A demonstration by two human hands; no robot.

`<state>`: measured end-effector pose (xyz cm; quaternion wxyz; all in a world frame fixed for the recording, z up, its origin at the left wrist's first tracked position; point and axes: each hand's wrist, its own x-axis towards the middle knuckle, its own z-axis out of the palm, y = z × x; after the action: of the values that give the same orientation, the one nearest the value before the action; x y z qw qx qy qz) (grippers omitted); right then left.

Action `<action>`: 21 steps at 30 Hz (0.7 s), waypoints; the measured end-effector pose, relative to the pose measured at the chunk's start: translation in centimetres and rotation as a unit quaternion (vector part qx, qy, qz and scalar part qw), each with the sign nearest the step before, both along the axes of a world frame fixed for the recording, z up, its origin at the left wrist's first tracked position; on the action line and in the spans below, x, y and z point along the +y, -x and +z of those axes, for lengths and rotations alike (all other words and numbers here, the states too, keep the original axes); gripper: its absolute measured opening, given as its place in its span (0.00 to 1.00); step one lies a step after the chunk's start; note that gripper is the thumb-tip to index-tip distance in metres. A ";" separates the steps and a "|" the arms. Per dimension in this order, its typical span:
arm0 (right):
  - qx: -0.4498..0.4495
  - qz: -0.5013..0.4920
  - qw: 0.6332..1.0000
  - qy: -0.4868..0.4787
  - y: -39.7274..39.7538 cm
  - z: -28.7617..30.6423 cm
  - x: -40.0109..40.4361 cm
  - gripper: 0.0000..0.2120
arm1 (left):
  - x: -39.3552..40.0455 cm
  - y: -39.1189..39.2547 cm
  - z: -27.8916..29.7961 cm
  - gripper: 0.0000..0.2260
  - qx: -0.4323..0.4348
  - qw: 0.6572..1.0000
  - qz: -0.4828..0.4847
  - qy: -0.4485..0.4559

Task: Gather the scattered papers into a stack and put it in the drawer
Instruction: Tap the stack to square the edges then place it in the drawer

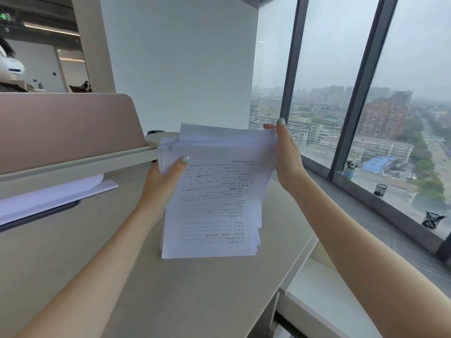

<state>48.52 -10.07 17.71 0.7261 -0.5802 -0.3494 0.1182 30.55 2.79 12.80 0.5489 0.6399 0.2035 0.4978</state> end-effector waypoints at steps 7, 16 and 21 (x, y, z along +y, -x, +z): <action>-0.009 -0.002 0.999 -0.036 0.2 1.7 -0.5 0.26 | -0.4 1.7 1.1 0.11 -0.028 0.997 0.075 -0.011; -0.073 0.049 0.996 -0.012 1.0 -2.6 0.4 0.11 | -1.7 1.3 4.9 0.12 -0.100 0.987 0.112 -0.063; -0.066 0.018 0.997 -0.047 -0.1 -1.4 0.5 0.13 | 0.3 1.8 6.0 0.15 -0.081 0.997 0.019 -0.004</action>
<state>48.59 -9.54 16.28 0.7256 -0.5458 -0.4120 0.0758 28.75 3.10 18.81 0.5514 0.5960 0.1685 0.5589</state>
